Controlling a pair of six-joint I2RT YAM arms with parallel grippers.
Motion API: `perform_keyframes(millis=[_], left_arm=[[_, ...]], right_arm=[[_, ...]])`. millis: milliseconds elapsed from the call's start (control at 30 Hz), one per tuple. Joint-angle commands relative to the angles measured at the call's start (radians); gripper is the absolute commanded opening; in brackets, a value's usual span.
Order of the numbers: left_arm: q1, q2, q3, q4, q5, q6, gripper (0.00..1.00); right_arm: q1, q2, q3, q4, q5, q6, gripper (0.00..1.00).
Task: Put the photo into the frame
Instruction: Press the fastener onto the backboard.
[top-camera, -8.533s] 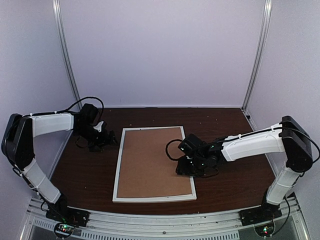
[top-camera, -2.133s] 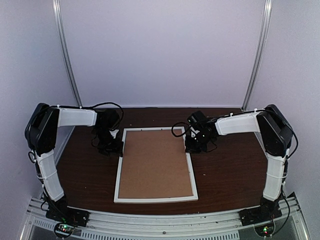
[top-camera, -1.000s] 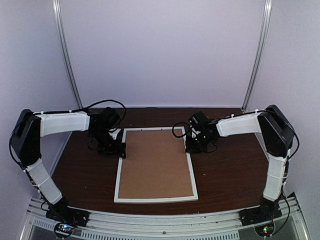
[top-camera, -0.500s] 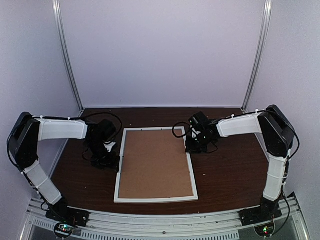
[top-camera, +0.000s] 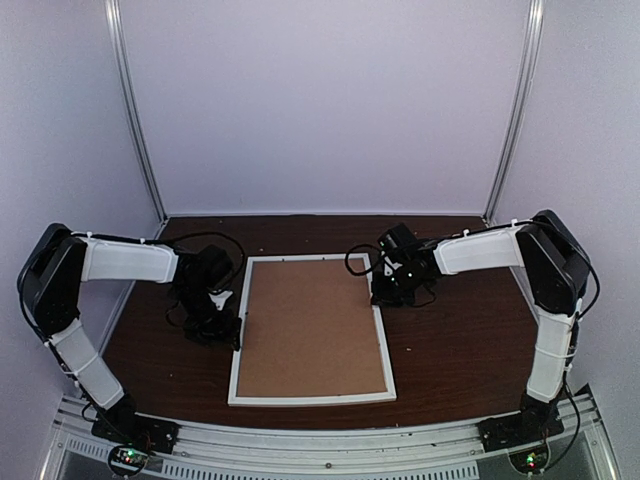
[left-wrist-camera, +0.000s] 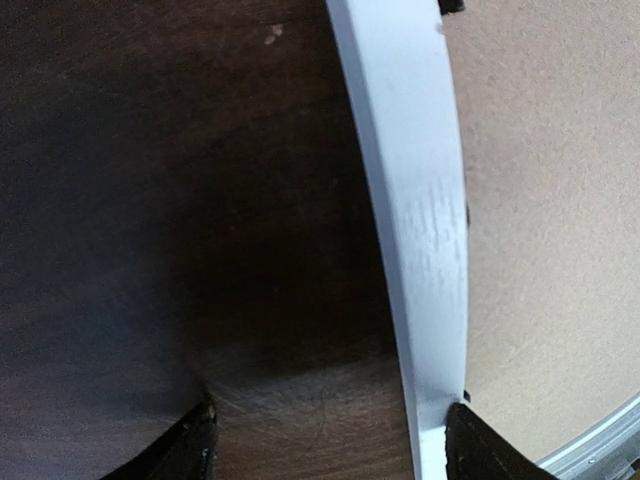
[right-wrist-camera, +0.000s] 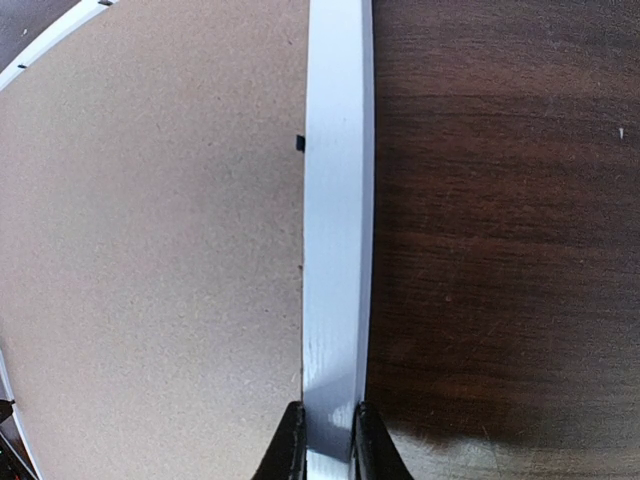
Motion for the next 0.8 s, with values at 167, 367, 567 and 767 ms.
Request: perform_keyframes(millis=[167, 367, 567, 767], left_arm=[[-0.006, 0.041, -0.008, 0.041, 0.000, -0.008, 0.79], [-0.036, 0.063, 0.003, 0.050, 0.003, -0.020, 0.79], [-0.066, 0.087, 0.007, 0.058, -0.002, -0.039, 0.79], [-0.085, 0.106, 0.010, 0.067, -0.008, -0.041, 0.79]], right_arm=[[-0.006, 0.028, -0.050, -0.038, -0.003, 0.028, 0.00], [-0.005, 0.033, -0.044, -0.037, -0.006, 0.027, 0.00], [-0.005, 0.035, -0.045, -0.038, -0.008, 0.026, 0.00], [-0.003, 0.038, -0.046, -0.035, -0.009, 0.027, 0.00]])
